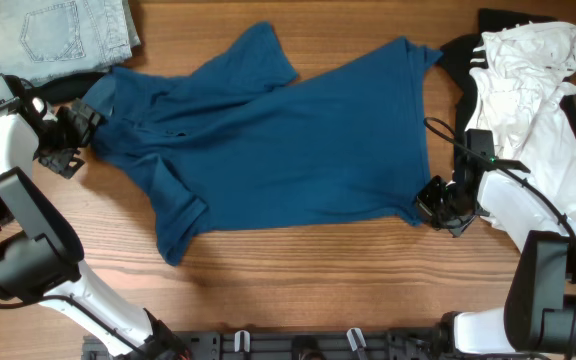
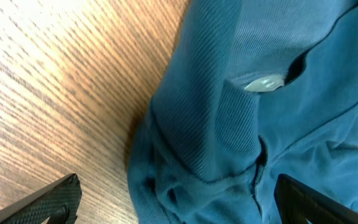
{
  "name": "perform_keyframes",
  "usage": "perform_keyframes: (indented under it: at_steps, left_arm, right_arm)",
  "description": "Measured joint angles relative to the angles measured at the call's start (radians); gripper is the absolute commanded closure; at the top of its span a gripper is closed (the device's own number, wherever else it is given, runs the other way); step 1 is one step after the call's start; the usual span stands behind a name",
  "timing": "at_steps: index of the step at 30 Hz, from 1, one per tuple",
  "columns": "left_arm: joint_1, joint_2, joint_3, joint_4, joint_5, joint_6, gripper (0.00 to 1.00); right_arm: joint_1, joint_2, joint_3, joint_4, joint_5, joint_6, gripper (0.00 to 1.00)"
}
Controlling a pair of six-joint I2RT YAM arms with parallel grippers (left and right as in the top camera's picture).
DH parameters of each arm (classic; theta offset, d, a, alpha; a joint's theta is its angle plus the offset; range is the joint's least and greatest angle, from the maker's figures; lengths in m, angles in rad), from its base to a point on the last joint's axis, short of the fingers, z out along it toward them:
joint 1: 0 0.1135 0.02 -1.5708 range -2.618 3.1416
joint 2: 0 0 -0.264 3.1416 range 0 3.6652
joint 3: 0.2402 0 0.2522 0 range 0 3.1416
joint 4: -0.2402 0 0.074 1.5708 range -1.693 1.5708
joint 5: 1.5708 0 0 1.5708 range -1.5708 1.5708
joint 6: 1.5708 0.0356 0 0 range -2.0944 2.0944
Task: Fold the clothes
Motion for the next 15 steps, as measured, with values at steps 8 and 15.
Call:
perform_keyframes:
  at_steps: [8,15]
  left_arm:
    - [0.0,-0.022,0.0,-0.045,0.0,0.004,0.0]
    - [0.0,-0.175,0.0,-0.059,0.0,0.022,0.0]
  right_arm:
    - [-0.002,-0.103,-0.01,-0.255,0.039,0.1,0.96]
    - [-0.075,-0.509,0.032,-0.5,0.146,0.117,0.96]
